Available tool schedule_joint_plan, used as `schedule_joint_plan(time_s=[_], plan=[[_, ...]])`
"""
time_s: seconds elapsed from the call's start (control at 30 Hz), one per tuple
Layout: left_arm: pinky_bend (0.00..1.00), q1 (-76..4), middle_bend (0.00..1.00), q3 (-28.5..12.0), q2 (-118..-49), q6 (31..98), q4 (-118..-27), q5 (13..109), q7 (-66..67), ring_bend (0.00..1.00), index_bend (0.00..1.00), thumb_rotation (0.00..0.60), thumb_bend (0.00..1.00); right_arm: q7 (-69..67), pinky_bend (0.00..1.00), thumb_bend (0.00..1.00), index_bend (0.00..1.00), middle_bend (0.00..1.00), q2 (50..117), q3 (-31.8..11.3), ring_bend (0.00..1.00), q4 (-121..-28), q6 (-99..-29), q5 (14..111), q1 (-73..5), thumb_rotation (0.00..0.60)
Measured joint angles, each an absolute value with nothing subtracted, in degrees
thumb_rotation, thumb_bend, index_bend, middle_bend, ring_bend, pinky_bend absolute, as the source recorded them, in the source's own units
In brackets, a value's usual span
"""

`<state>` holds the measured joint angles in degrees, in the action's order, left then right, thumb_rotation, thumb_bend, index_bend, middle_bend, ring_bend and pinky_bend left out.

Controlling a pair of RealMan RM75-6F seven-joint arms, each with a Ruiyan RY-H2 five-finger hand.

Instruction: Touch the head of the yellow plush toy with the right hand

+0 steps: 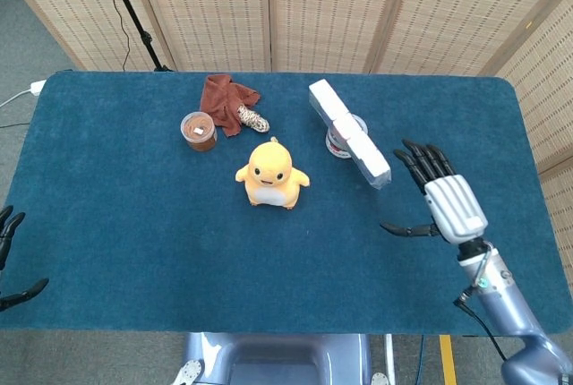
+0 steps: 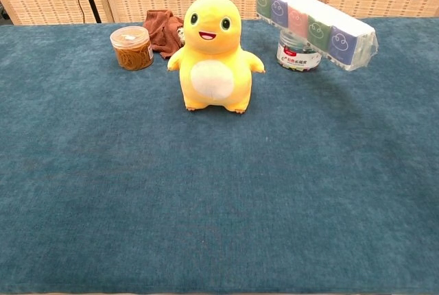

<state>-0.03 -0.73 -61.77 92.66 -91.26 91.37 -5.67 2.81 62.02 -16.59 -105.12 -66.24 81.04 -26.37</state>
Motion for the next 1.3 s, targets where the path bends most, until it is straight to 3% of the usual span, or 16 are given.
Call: schedule_joint_plan(time_s=[0.5, 0.77, 1.07, 1.3], plan=[[0.00, -0.1, 0.00, -1.7, -61.6, 92.0, -92.0, 88.9, -5.5, 0.00, 0.00, 0.600, 0.00, 19.6, 0.00, 0.00, 0.00, 0.00, 75.0, -23.7, 0.00, -102.5, -56.4, 59.9, -44.4, 0.234], [0.00, 0.0, 0.00, -1.8, -61.8, 91.6, -92.1, 88.2, -5.0, 0.00, 0.00, 0.600, 0.00, 26.9, 0.00, 0.00, 0.00, 0.00, 81.3, -26.0, 0.00, -94.8, -53.8, 47.9, -54.5, 0.232], [0.00, -0.5, 0.00, -2.5, -61.9, 90.0, -92.1, 86.1, -4.7, 0.00, 0.00, 0.600, 0.00, 34.2, 0.00, 0.00, 0.00, 0.00, 90.6, -26.4, 0.00, -83.0, -51.6, 32.5, -65.8, 0.234], [0.00, -0.6, 0.00, -2.9, -61.9, 89.6, -92.3, 85.1, -4.6, 0.00, 0.00, 0.600, 0.00, 36.0, 0.00, 0.00, 0.00, 0.00, 95.2, -25.8, 0.00, -79.8, -51.7, 28.6, -70.2, 0.233]])
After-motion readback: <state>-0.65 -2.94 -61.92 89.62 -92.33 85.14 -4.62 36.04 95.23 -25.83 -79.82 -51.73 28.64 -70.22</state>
